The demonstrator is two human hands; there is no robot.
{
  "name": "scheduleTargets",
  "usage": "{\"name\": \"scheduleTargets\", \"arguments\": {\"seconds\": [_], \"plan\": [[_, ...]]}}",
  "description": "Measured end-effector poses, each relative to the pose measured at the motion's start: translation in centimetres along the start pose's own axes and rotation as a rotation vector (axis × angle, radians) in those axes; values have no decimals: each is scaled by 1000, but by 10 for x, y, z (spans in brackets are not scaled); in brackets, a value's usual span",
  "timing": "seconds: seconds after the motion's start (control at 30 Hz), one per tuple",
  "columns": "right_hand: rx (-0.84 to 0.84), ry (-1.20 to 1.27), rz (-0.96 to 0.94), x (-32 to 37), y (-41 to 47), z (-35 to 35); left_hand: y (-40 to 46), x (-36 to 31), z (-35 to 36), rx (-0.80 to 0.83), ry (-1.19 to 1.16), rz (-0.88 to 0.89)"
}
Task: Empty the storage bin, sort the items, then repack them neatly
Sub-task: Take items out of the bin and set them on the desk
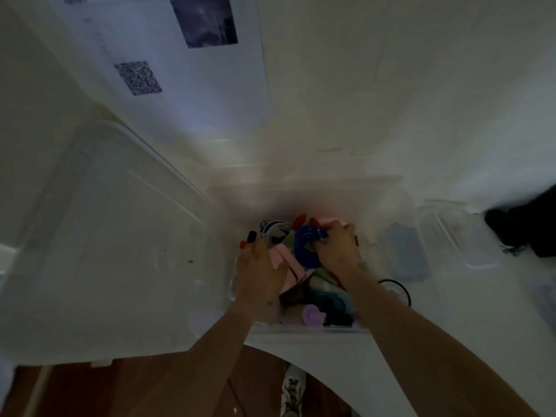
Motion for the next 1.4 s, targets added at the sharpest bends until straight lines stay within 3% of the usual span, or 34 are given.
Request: {"name": "scheduleTargets", "arguments": {"seconds": [0.1,0.33,0.53,0.77,1.0,1.13,1.27,1.4], "plan": [[-21,62,-28,1,-5,-7,26,-3,-5,-46,-85,-20],[-186,301,30,-14,-36,-49,93,-4,15,235,-213,-248],[-230,402,86,-37,-54,-74,102,2,26,231,-203,-302],[-141,748,135,-53,-84,-91,87,-1,18,187,-64,-137],[-28,884,54,-61,-111,-119,60,-17,-25,-190,-162,116],[17,1280,139,-69,-125,-142,33,-49,-66,-326,-287,202],[37,1620,227,-91,-146,-168,3,-104,-81,-281,-410,246],[-91,1890,245,-129,-177,-203,-30,-183,-51,-122,-389,327]]}}
Point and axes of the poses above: each hand's wrist, its own y-axis towards the middle knuckle, its own z-axis out of the palm, x = y × z, the point moved 3 cm from there along y, towards the middle knuckle, and after that the axes turned 6 degrees about y, right-handed, at the moved point
